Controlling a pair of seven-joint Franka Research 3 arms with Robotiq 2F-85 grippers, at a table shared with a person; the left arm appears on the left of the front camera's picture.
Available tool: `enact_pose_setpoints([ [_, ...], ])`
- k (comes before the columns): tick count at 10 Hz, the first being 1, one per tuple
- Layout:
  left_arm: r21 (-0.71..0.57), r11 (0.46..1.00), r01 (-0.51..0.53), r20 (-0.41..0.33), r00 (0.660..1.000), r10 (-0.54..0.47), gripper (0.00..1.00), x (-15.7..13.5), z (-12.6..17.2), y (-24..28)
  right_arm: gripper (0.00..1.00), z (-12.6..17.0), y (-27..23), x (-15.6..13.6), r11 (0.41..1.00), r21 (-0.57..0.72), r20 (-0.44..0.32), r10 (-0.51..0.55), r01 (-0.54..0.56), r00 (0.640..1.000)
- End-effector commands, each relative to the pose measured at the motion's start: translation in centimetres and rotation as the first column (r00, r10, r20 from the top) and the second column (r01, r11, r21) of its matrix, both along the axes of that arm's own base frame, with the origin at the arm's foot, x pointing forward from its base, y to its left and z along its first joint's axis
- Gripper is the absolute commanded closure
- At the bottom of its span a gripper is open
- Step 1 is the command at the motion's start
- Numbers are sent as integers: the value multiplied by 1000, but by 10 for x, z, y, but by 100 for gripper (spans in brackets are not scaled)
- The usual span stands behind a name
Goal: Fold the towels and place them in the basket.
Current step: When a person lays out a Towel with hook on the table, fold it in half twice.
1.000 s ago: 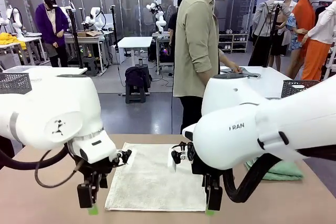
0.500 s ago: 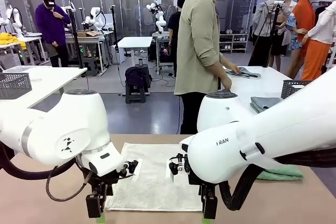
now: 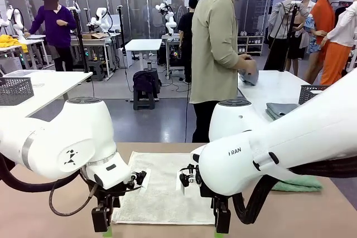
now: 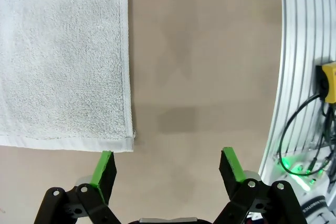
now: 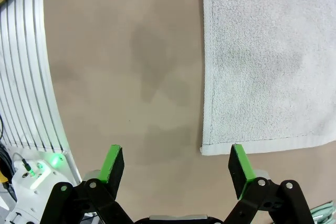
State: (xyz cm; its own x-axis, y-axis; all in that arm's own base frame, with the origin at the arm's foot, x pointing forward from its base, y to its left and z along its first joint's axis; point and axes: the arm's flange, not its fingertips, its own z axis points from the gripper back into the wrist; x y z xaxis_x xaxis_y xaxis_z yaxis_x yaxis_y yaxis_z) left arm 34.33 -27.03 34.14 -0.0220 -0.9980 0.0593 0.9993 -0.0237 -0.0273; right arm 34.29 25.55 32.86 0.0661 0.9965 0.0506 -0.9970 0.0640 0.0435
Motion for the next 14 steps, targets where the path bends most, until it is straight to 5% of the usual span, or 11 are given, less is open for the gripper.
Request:
enact_pose_setpoints([
  [1,0,1000,0,1,1000,0,0,0,0,0,0,0,0,0,1000,0,0,-1,1,1000],
  [9,-15,999,32,108,994,-30,0,1,-45,6,0,-29,-8,15,998,-64,45,11,-8,999],
  [14,-5,999,47,164,985,-46,0,13,-46,8,0,-39,-3,20,998,-67,55,23,-20,998],
])
